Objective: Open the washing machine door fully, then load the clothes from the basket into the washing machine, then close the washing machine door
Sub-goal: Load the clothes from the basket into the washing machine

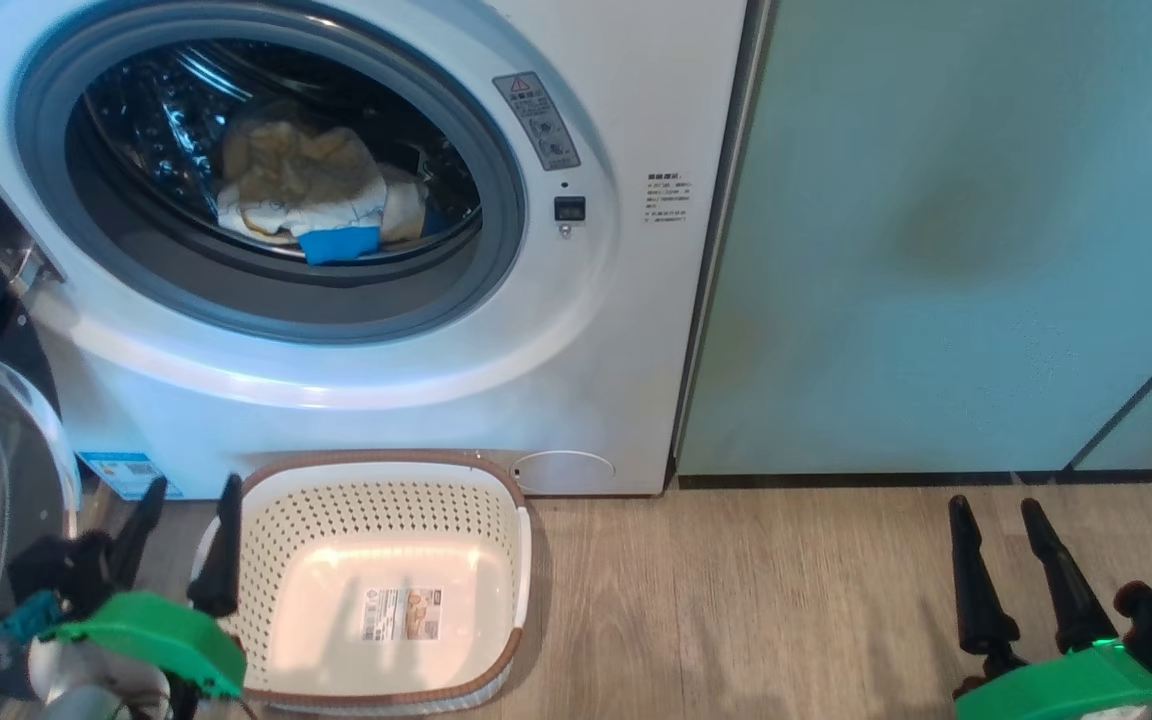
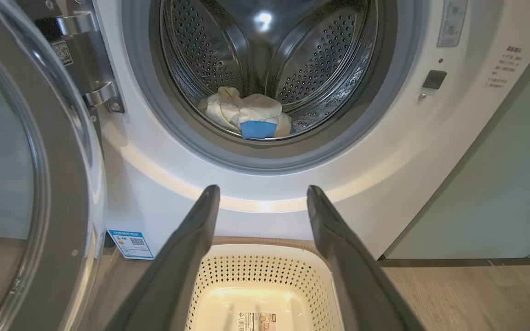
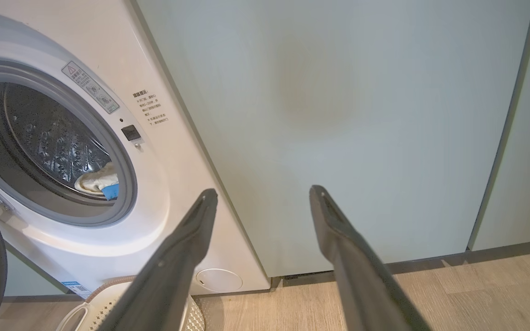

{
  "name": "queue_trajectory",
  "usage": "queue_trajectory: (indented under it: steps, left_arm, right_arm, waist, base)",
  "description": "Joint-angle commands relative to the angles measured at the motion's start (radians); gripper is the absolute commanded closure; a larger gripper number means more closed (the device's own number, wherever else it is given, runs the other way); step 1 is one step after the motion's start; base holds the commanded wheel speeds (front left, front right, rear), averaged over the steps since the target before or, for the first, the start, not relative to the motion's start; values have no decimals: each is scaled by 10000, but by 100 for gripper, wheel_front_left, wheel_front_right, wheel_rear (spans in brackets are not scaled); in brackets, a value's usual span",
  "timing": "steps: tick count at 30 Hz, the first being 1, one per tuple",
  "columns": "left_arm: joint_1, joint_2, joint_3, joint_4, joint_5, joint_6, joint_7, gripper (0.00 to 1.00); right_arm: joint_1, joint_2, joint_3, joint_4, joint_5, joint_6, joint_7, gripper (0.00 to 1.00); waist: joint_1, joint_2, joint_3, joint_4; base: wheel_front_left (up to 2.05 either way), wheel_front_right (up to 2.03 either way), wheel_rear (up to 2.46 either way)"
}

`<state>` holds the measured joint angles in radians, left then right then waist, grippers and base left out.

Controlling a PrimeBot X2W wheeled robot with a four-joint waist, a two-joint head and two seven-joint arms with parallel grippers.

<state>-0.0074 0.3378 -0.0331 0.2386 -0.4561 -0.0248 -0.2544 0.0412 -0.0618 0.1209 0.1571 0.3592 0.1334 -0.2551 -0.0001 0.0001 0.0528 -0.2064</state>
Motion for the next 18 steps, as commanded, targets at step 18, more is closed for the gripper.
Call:
queue_trajectory:
  steps: [18]
  left_arm:
    - [215,-166,941,-421,469,-580,-74,0]
  right_arm:
    - [-160,-364,218,-351,-283,-27,-67,0]
  waist:
    - [1,-1,-275,136]
  base:
    - [0,0,0]
